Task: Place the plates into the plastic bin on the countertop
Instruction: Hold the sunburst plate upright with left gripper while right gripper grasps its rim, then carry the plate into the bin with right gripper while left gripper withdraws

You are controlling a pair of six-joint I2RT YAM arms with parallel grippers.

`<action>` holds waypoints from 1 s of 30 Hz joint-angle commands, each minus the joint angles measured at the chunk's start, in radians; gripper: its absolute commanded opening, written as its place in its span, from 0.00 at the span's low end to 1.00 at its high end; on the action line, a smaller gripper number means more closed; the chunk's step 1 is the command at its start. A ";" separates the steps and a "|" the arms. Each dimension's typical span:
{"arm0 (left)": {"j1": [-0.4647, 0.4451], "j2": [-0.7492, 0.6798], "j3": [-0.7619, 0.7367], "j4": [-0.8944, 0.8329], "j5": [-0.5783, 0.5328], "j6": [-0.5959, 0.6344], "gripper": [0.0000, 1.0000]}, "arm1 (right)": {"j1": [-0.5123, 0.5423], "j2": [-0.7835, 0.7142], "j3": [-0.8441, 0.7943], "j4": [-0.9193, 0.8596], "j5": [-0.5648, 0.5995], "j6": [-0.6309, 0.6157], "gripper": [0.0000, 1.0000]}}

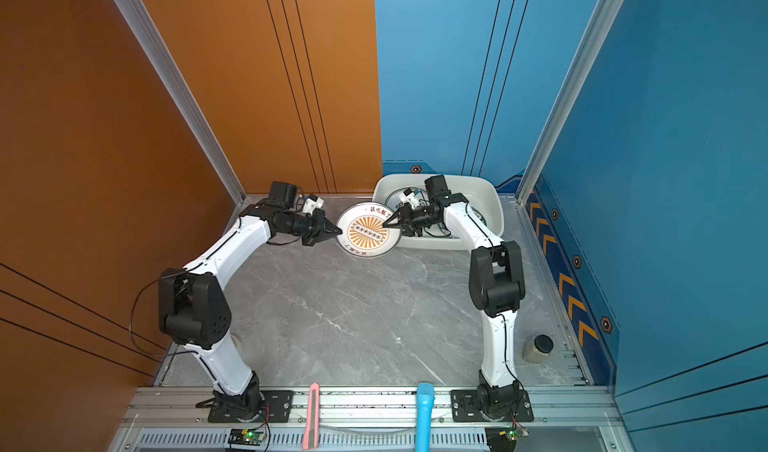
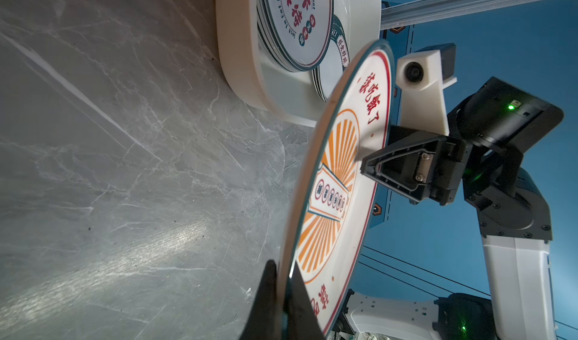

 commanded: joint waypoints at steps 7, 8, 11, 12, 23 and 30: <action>-0.041 0.017 0.036 0.001 -0.004 -0.010 0.00 | 0.001 -0.097 -0.060 -0.025 -0.022 -0.037 0.08; -0.043 0.017 0.034 0.000 -0.006 -0.011 0.00 | -0.002 -0.100 -0.061 -0.025 -0.022 -0.036 0.06; -0.043 0.010 0.025 0.001 -0.010 -0.010 0.06 | -0.007 -0.106 -0.063 -0.025 -0.022 -0.037 0.00; -0.043 0.008 0.024 0.001 -0.013 -0.009 0.11 | -0.011 -0.107 -0.064 -0.024 -0.023 -0.036 0.00; -0.017 -0.068 -0.139 0.294 0.019 -0.147 0.70 | -0.037 -0.115 -0.044 -0.022 -0.038 -0.029 0.00; -0.003 -0.062 -0.237 0.534 0.042 -0.270 0.74 | -0.037 -0.120 -0.041 -0.017 -0.042 -0.026 0.00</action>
